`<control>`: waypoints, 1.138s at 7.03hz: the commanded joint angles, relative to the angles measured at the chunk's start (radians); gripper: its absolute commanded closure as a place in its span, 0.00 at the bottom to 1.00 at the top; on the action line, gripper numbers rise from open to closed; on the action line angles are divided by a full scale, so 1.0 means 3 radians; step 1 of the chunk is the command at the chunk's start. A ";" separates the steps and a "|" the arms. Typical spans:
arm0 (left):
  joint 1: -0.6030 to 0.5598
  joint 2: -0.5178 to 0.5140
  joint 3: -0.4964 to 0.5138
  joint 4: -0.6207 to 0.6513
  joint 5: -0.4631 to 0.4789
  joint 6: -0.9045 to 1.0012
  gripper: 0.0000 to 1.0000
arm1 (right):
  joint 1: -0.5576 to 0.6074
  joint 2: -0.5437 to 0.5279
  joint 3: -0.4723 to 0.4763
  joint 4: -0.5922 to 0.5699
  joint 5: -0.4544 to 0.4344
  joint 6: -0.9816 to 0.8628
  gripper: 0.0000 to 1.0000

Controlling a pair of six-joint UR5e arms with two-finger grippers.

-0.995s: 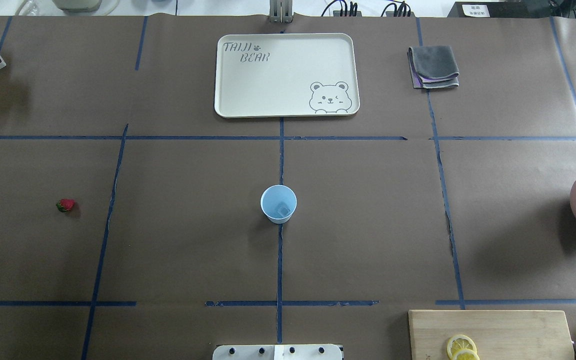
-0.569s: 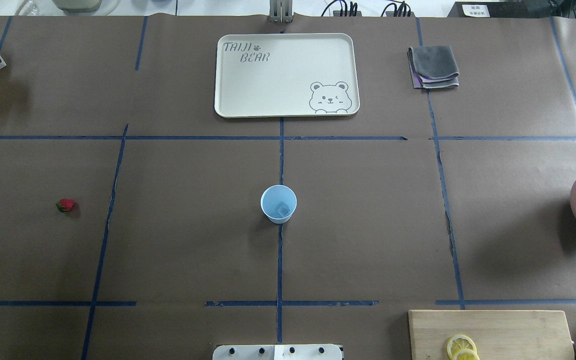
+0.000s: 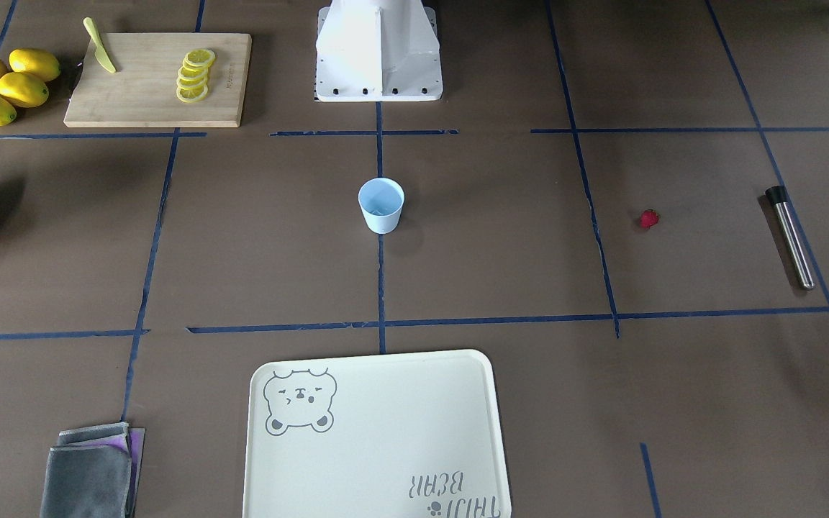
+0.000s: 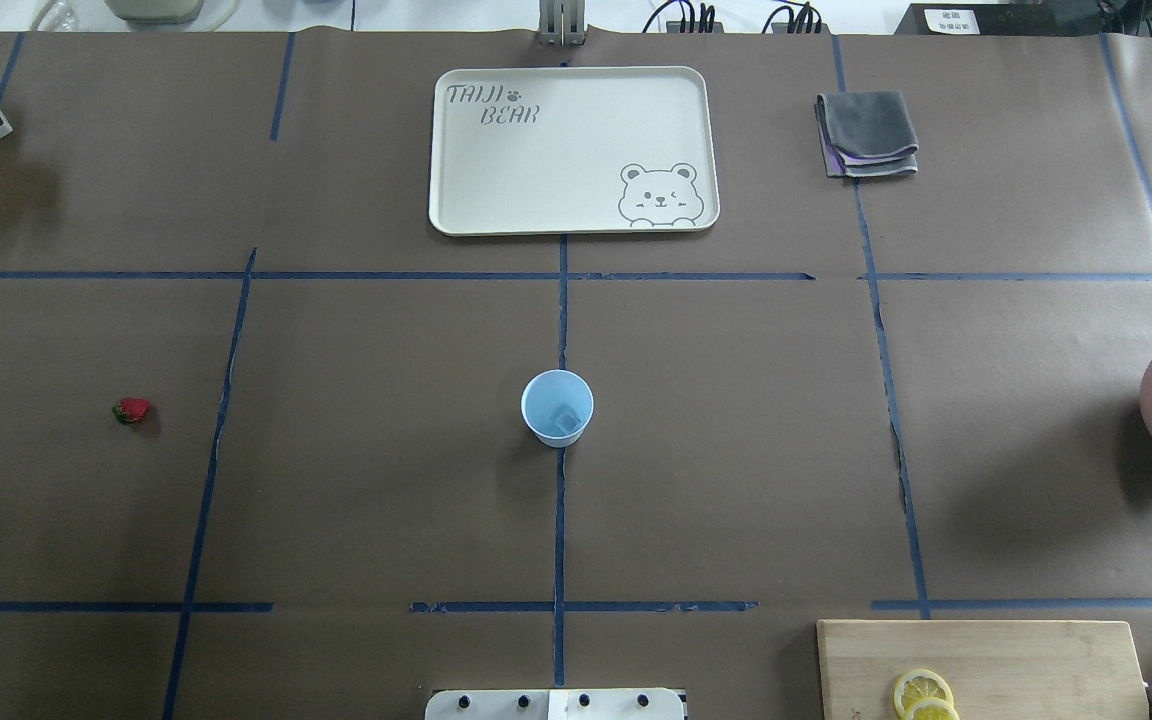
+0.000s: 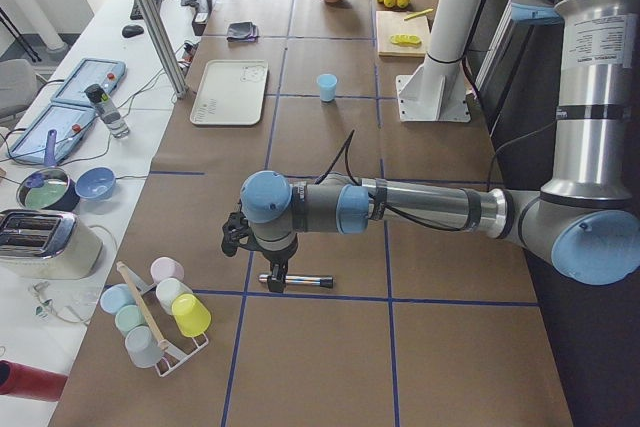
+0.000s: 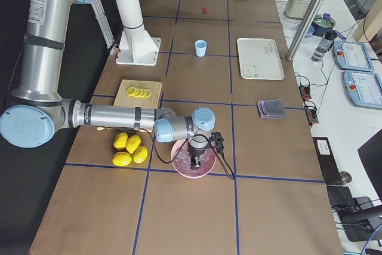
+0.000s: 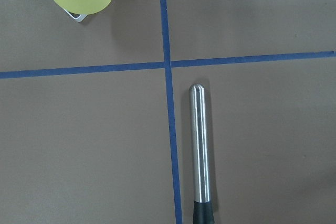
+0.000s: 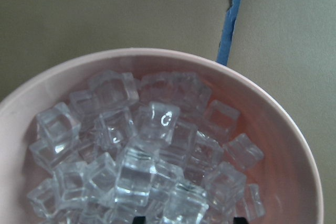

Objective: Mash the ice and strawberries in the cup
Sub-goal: 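Grasp another ice cube from the pink bowl with the right gripper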

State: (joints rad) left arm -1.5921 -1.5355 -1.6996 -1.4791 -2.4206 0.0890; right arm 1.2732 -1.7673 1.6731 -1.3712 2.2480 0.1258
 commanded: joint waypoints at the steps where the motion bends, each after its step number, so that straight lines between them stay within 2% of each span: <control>1: -0.0001 0.0000 0.0000 0.0001 0.0000 0.0000 0.00 | 0.0000 0.0006 -0.0019 0.0004 -0.0002 0.0005 0.44; 8: -0.0001 0.0005 0.0005 0.0001 0.0000 0.0005 0.00 | 0.0000 0.0057 -0.0029 0.0004 -0.0064 0.0010 0.47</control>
State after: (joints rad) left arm -1.5918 -1.5346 -1.6981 -1.4800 -2.4197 0.0905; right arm 1.2732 -1.7551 1.6645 -1.3698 2.2323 0.1293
